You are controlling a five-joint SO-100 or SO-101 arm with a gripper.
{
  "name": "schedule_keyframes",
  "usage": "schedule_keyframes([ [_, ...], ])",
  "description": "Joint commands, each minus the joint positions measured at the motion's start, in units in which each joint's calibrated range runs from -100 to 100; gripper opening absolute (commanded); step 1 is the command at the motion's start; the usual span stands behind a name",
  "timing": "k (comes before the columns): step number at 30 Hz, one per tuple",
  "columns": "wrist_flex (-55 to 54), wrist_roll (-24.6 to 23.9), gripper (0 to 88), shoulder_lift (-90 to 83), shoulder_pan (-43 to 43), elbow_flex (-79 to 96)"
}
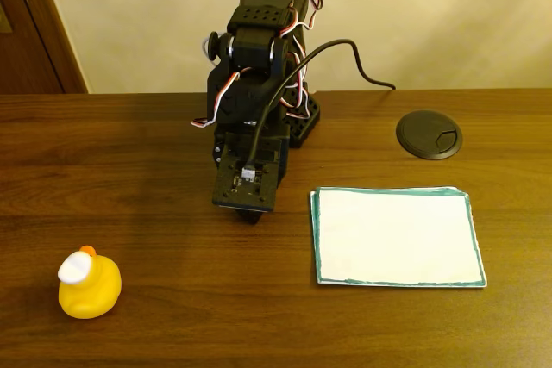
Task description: Grab the yellow duck toy and put inside the green color rectangle box on the table
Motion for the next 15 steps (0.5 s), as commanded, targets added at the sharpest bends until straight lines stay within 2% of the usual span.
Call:
schedule_keyframes([
  [1,0.13,0.0,0.8,-0.12,-0.16,0.2],
  [12,0.48,0.88,0.9,-0.03,-4.26,-0.8],
  [15,1.5,0.59,6.9,-0.03,-4.61,-2.53],
])
